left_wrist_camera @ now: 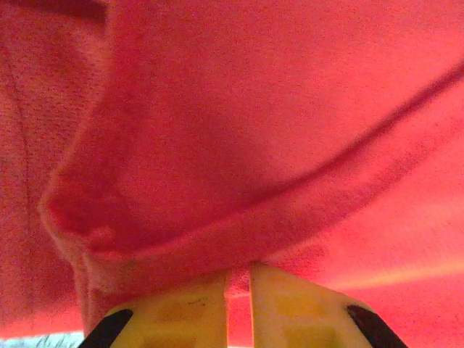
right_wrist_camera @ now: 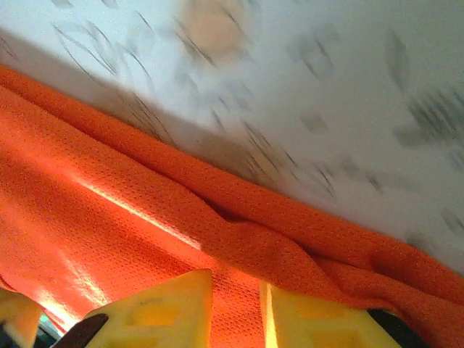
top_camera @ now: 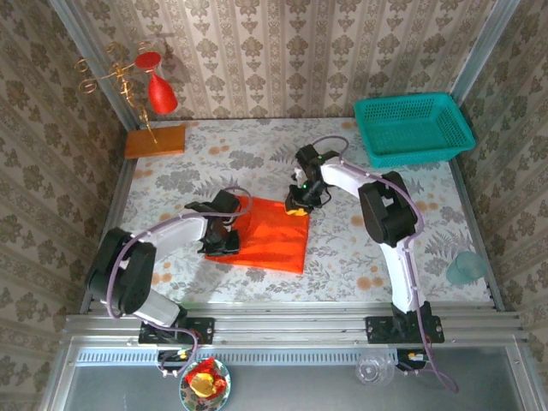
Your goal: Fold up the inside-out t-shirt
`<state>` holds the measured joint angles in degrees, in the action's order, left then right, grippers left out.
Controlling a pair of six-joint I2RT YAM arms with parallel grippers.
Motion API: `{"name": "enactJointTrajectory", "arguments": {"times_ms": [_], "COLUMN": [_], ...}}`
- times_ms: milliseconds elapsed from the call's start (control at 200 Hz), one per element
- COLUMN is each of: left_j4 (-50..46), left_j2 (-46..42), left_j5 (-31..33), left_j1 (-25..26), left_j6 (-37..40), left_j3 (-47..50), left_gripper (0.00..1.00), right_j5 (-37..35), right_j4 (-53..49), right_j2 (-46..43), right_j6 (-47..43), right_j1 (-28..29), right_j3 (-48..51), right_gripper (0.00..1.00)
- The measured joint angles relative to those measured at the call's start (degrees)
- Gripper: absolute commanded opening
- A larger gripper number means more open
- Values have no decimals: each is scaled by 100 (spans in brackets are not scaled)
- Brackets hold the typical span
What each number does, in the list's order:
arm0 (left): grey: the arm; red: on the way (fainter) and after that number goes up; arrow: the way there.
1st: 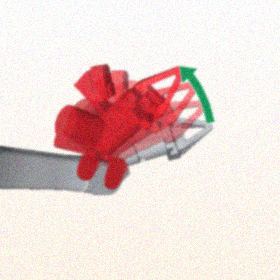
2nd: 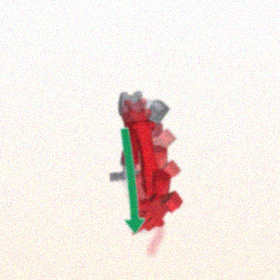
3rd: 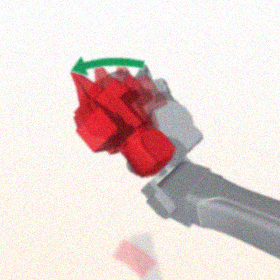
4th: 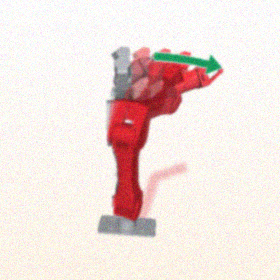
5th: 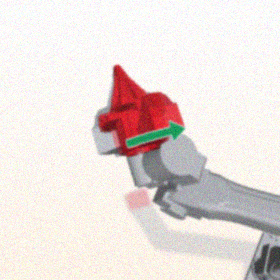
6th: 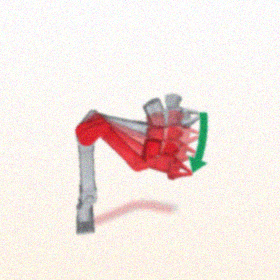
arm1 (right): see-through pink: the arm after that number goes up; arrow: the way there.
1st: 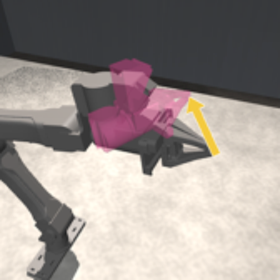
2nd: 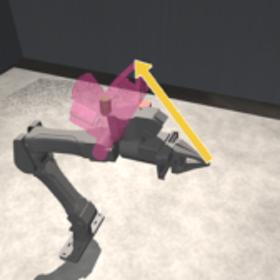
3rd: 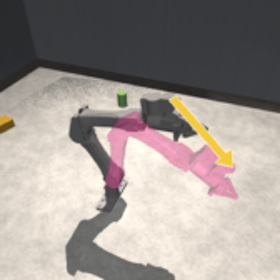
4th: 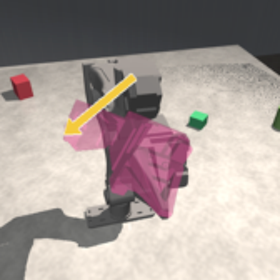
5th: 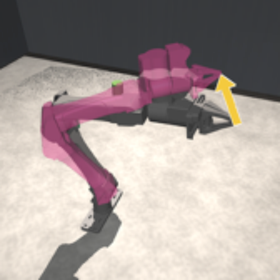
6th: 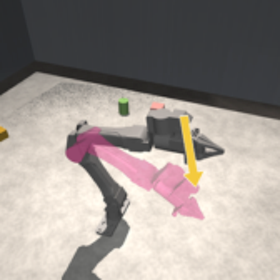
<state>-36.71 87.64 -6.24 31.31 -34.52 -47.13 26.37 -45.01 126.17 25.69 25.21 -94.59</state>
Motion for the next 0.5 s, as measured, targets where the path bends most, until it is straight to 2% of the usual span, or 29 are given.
{"name": "enactJointTrajectory", "arguments": {"times_ms": [280,500], "left_j4": [87,127], "left_j2": [922,1467], "left_j5": [0,-136], "left_j1": [-188,-216], "left_j6": [372,765], "left_j3": [-933,-1576], "left_gripper": [16,17], "right_j5": [-330,-398], "right_j4": [267,815], "right_j2": [-1646,-2706], "right_j6": [350,1196], "right_j1": [138,1071], "right_j3": [2406,3893], "right_gripper": [26,27]}}
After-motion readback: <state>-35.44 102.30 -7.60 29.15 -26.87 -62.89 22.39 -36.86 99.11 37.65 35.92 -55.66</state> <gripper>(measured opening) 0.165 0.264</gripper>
